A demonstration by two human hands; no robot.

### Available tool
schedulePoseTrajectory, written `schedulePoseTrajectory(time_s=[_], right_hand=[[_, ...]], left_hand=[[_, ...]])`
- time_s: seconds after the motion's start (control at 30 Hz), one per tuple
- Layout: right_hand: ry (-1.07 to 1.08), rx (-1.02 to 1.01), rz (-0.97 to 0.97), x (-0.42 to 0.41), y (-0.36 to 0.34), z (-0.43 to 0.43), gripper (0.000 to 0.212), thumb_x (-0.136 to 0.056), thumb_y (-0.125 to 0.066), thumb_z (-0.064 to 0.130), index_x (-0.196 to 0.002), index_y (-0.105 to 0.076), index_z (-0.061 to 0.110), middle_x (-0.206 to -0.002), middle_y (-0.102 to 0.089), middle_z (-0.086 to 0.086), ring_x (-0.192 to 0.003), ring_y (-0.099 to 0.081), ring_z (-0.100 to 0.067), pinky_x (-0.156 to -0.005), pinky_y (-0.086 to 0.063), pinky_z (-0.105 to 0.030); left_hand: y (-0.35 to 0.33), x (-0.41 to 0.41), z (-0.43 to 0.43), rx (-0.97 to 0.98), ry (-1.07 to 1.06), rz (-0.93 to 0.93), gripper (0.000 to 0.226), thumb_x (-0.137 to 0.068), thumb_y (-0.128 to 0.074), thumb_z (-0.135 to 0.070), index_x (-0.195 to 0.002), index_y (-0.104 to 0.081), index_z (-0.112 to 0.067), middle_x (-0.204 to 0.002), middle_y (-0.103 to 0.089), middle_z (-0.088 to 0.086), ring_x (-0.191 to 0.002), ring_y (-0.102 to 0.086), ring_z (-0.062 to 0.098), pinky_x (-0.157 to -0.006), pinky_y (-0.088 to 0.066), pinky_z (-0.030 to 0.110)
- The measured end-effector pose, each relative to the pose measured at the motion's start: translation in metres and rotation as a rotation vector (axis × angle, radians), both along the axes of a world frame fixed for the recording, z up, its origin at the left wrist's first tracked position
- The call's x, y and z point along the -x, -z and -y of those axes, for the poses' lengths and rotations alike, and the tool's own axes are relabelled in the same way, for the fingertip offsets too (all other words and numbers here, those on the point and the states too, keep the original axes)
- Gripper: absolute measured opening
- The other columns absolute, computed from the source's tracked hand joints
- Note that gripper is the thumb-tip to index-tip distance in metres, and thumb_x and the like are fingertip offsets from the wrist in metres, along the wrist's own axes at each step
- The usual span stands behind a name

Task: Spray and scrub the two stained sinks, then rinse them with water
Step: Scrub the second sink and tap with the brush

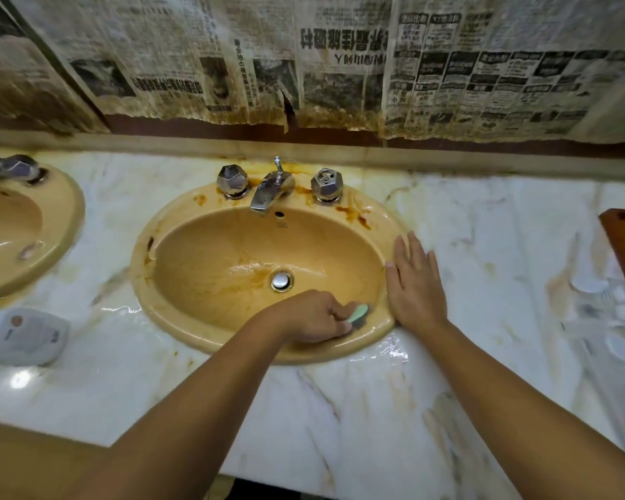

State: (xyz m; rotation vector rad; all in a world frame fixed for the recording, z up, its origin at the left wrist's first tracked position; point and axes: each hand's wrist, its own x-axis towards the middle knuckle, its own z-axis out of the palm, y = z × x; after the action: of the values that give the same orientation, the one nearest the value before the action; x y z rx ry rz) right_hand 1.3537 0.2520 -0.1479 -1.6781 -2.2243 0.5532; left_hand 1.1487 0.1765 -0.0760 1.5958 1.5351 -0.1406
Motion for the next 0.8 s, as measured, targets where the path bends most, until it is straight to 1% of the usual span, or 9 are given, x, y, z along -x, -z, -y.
schedulePoseTrajectory(time_s=[0.03,0.07,0.13,0.2,0.23,0.37,0.47,0.63,0.8], right_hand=[[0.015,-0.009,0.002,0.002,0.001,0.003,0.062,-0.108,-0.021,0.041,-0.163,-0.025,0.012,-0.172,-0.011,-0.011,-0.158,-0.006,-0.021,-0.129,0.004,-0.040],[0.036,-0.010,0.007,0.005,0.002,0.007,0.065,-0.106,-0.018,0.044,-0.162,-0.025,0.012,-0.172,-0.011,-0.012,-0.158,-0.006,-0.023,-0.129,0.003,-0.042],[0.089,0.000,0.008,0.012,0.005,0.019,0.069,-0.103,-0.015,0.047,-0.162,-0.026,0.012,-0.172,-0.009,-0.012,-0.159,-0.005,-0.026,-0.129,0.000,-0.043],[0.134,0.005,-0.007,0.017,0.006,0.034,0.071,-0.102,-0.014,0.048,-0.161,-0.027,0.011,-0.172,-0.007,-0.012,-0.159,-0.003,-0.028,-0.129,-0.001,-0.044],[0.143,0.009,-0.002,0.019,0.005,0.042,0.072,-0.102,-0.013,0.049,-0.162,-0.027,0.011,-0.172,-0.006,-0.011,-0.159,-0.001,-0.027,-0.129,0.000,-0.044],[0.145,-0.012,0.061,0.020,0.005,0.071,0.074,-0.101,-0.008,0.051,-0.163,-0.021,0.010,-0.172,-0.009,-0.006,-0.159,-0.001,-0.027,-0.129,-0.003,-0.044],[0.146,0.019,0.077,0.022,0.002,0.083,0.074,-0.101,-0.008,0.052,-0.164,-0.015,0.012,-0.173,-0.005,-0.004,-0.159,0.005,-0.026,-0.129,0.001,-0.043],[0.149,0.099,0.149,0.031,-0.007,0.100,0.062,-0.110,-0.018,0.043,-0.165,-0.006,0.015,-0.173,0.004,-0.001,-0.158,0.014,-0.022,-0.128,0.003,-0.045],[0.122,0.134,0.184,0.037,-0.016,0.107,0.064,-0.111,-0.020,0.045,-0.165,-0.003,0.016,-0.173,0.005,-0.001,-0.158,0.013,-0.022,-0.128,0.003,-0.045]], left_hand=[[-0.002,0.007,0.010,-0.014,0.003,-0.023,0.042,-0.101,-0.053,-0.043,-0.143,-0.056,-0.044,-0.081,-0.057,-0.011,-0.091,-0.053,0.014,-0.078,-0.041,0.026],[-0.005,0.011,0.018,-0.039,0.004,-0.043,0.043,-0.102,-0.052,-0.043,-0.145,-0.052,-0.047,-0.077,-0.054,-0.009,-0.089,-0.053,0.016,-0.075,-0.040,0.026],[-0.004,0.004,0.029,-0.129,0.057,-0.124,0.049,-0.103,-0.046,-0.045,-0.151,-0.039,-0.050,-0.087,-0.061,-0.002,-0.098,-0.059,0.023,-0.076,-0.043,0.032],[0.004,-0.008,0.033,-0.226,0.123,-0.207,0.054,-0.106,-0.040,-0.046,-0.158,-0.025,-0.045,-0.107,-0.067,0.008,-0.109,-0.059,0.030,-0.077,-0.045,0.036],[0.007,-0.009,0.035,-0.265,0.137,-0.228,0.055,-0.107,-0.037,-0.046,-0.160,-0.020,-0.043,-0.112,-0.066,0.009,-0.110,-0.059,0.031,-0.077,-0.045,0.037],[0.015,0.011,0.051,-0.350,0.106,-0.235,0.057,-0.108,-0.030,-0.049,-0.161,-0.011,-0.041,-0.112,-0.063,0.009,-0.107,-0.060,0.032,-0.077,-0.049,0.039],[0.016,0.022,0.060,-0.419,0.031,-0.156,0.058,-0.107,-0.033,-0.050,-0.160,-0.011,-0.044,-0.110,-0.064,0.008,-0.105,-0.060,0.030,-0.077,-0.049,0.039],[0.014,0.039,0.058,-0.447,-0.036,-0.068,0.056,-0.105,-0.037,-0.051,-0.158,-0.018,-0.046,-0.107,-0.069,0.006,-0.100,-0.064,0.029,-0.080,-0.055,0.044],[0.000,0.044,0.048,-0.488,-0.044,-0.036,0.056,-0.105,-0.042,-0.052,-0.158,-0.027,-0.042,-0.121,-0.069,0.007,-0.114,-0.061,0.030,-0.086,-0.051,0.040]])
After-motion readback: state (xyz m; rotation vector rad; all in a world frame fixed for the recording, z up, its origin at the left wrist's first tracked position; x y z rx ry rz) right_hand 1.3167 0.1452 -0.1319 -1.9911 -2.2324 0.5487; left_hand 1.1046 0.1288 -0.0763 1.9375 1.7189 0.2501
